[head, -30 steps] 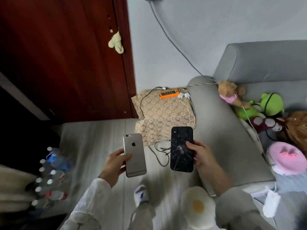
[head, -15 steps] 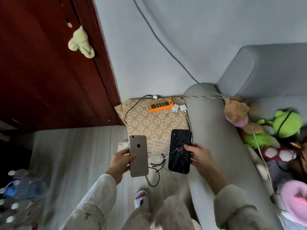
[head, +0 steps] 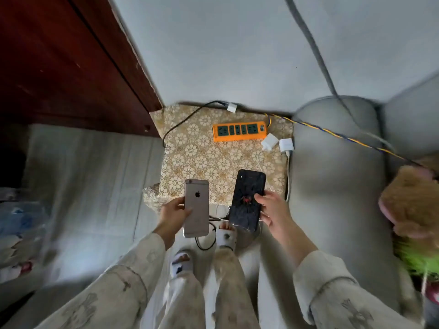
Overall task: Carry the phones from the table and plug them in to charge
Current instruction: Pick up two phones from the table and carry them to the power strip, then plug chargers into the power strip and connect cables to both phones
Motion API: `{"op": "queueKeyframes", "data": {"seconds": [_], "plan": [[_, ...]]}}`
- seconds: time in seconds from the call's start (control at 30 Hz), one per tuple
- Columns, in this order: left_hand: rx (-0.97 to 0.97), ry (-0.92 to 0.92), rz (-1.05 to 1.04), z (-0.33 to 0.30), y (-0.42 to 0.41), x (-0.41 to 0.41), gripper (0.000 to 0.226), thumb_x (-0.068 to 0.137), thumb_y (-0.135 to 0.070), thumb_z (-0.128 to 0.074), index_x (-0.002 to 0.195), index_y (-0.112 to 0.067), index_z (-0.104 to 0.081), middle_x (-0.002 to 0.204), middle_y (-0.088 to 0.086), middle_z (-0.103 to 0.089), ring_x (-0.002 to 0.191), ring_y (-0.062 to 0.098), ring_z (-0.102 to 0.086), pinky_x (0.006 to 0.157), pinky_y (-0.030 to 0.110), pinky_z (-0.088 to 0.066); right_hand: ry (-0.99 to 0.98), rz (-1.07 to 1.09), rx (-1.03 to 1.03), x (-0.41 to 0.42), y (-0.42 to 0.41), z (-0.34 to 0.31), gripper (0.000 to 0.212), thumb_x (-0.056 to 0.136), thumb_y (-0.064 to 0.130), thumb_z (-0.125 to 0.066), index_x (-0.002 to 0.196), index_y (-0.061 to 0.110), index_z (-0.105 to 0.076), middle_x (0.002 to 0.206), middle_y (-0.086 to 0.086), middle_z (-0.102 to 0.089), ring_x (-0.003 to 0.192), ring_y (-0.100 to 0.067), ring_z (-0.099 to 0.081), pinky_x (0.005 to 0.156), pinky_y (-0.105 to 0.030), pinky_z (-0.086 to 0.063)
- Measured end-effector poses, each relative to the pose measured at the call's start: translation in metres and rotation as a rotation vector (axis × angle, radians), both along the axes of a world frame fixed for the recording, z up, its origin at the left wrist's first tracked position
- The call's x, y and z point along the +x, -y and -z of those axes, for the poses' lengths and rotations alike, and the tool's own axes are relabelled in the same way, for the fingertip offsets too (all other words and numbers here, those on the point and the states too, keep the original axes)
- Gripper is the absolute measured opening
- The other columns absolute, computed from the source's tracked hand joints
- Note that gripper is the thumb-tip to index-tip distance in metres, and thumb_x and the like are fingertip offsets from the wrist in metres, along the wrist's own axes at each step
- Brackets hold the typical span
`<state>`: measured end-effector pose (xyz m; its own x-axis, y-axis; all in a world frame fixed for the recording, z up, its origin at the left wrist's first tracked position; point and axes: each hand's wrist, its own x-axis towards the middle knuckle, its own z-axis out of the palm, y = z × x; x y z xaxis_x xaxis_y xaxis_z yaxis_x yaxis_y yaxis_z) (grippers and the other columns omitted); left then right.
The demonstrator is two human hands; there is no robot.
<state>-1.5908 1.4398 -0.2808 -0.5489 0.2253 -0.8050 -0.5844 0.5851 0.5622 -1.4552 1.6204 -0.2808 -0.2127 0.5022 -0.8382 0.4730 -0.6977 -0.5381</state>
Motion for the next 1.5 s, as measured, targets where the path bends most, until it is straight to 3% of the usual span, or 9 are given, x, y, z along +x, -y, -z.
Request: {"op": "queueKeyframes", "data": {"seconds": [0.2,0.4,0.47,0.6,0.73,1.0,1.1,1.3,1.5], "plan": [[-0.086,0.000,-0.005,0.080,-0.045,-0.030,0.040,0.085,0.003,-0.054,0.124,-0.002,-0.050,0.117,0.018,-0.061,0.094,0.026,-0.056,0.080,0.037,-0.049,0.069,-0.153,0.037,-0.031,-0.029,0.078,0.020,0.083,0.008,-0.062,0.079,0.027,-0.057,0.090,0.000,-0.063,0.083,-0.017,-0.059,0.072,-0.032,-0.045],[-0.060,-0.006,0.043,0.125,-0.074,-0.050,0.037,0.084,0.003,-0.056,0.120,-0.004,-0.054,0.100,0.011,-0.060,0.084,0.018,-0.054,0.059,0.024,-0.045,0.047,-0.147,-0.034,-0.051,-0.050,0.125,0.014,0.084,0.010,-0.062,0.090,0.023,-0.060,0.097,0.002,-0.065,0.089,-0.016,-0.060,0.077,-0.034,-0.045],[-0.055,-0.009,0.063,0.131,-0.081,-0.049,0.035,0.084,0.000,-0.057,0.118,-0.007,-0.056,0.097,0.007,-0.060,0.085,0.017,-0.055,0.060,0.023,-0.044,0.050,-0.143,-0.063,-0.056,-0.053,0.131,0.021,0.085,0.010,-0.061,0.104,0.021,-0.060,0.110,-0.001,-0.063,0.102,-0.019,-0.057,0.090,-0.040,-0.042],[-0.055,-0.048,0.113,0.132,-0.089,-0.051,0.033,0.085,-0.001,-0.056,0.117,-0.006,-0.056,0.100,0.008,-0.061,0.087,0.019,-0.055,0.070,0.028,-0.044,0.070,-0.164,-0.053,-0.061,-0.056,0.133,0.027,0.086,0.010,-0.060,0.112,0.019,-0.059,0.116,-0.004,-0.064,0.095,-0.017,-0.059,0.076,-0.034,-0.045],[-0.137,-0.210,0.232,0.128,-0.090,-0.053,0.036,0.086,-0.005,-0.054,0.121,-0.009,-0.056,0.096,0.001,-0.058,0.088,0.016,-0.053,0.058,0.015,-0.040,0.144,-0.257,0.025,-0.064,-0.056,0.131,0.041,0.087,0.011,-0.058,0.128,0.013,-0.052,0.130,-0.008,-0.058,0.116,-0.025,-0.056,0.103,-0.047,-0.042],[-0.153,-0.201,0.257,0.121,-0.087,-0.051,0.036,0.090,-0.013,-0.048,0.126,-0.012,-0.053,0.116,0.008,-0.062,0.099,0.022,-0.055,0.079,0.028,-0.045,0.224,-0.725,0.257,-0.071,-0.058,0.114,0.020,0.089,0.018,-0.054,0.107,0.011,-0.060,0.081,0.002,-0.064,0.067,-0.012,-0.056,0.058,-0.027,-0.047],[-0.194,-0.263,0.361,0.119,-0.086,-0.054,0.036,0.091,-0.015,-0.047,0.126,-0.010,-0.051,0.124,0.010,-0.059,0.110,0.026,-0.055,0.086,0.029,-0.041,0.253,-0.928,0.309,-0.075,-0.063,0.105,0.030,0.091,0.023,-0.052,0.112,0.003,-0.059,0.093,-0.012,-0.068,0.073,-0.021,-0.061,0.060,-0.027,-0.044],[-0.437,-0.587,0.784,0.132,-0.081,-0.092,0.071,0.085,-0.012,-0.056,0.143,-0.026,-0.016,0.152,0.008,-0.011,0.138,0.032,-0.015,0.106,0.052,-0.030,0.166,-1.156,0.640,-0.122,-0.110,0.092,0.037,0.094,0.023,-0.047,0.124,0.002,-0.053,0.114,-0.016,-0.066,0.081,-0.021,-0.067,0.073,-0.032,-0.055],[-0.480,-0.525,0.911,0.160,-0.079,-0.115,0.108,0.073,-0.055,-0.061,0.133,-0.039,0.027,0.147,0.007,0.036,0.137,0.037,0.025,0.109,0.065,-0.002,0.174,-1.200,1.075,-0.203,-0.151,0.108,0.033,0.093,0.018,-0.048,0.124,0.006,-0.051,0.119,-0.017,-0.057,0.106,-0.031,-0.056,0.086,-0.041,-0.049]]}}
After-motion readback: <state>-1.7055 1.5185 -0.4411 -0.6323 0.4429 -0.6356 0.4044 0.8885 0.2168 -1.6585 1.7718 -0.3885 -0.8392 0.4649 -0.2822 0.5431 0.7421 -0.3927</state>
